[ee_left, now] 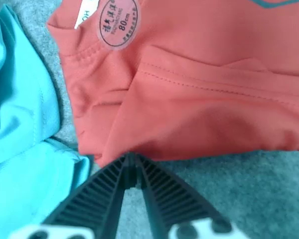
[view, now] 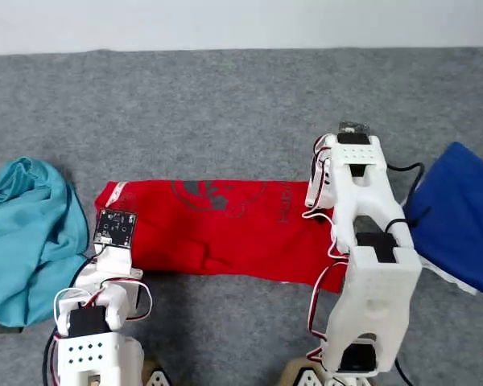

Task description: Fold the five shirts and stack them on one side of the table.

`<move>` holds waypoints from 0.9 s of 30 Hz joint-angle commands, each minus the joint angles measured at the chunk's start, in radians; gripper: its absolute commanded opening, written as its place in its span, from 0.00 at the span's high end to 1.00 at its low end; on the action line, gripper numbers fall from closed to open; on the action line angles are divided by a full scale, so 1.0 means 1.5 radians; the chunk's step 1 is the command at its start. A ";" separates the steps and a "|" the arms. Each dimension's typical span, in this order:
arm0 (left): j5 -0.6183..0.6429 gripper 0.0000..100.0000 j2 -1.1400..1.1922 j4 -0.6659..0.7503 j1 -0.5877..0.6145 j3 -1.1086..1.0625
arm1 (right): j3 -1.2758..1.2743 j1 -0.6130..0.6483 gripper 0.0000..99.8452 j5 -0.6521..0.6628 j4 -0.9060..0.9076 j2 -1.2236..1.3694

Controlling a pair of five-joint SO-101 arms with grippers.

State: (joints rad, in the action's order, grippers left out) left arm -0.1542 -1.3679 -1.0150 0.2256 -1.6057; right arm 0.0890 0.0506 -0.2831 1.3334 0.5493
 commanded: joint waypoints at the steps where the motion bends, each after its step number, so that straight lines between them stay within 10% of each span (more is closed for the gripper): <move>1: 0.006 0.99 -0.005 0.011 -0.004 0.003 | 0.027 0.020 0.99 -0.004 0.008 0.019; 27: 0.006 0.99 -0.005 0.011 -0.004 0.003 | 0.264 -0.048 0.99 0.055 0.201 0.016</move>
State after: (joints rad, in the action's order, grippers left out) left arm -0.1542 -1.3679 -1.0150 0.2256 -1.6057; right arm 0.4312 0.0061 -0.2340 1.6249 0.5861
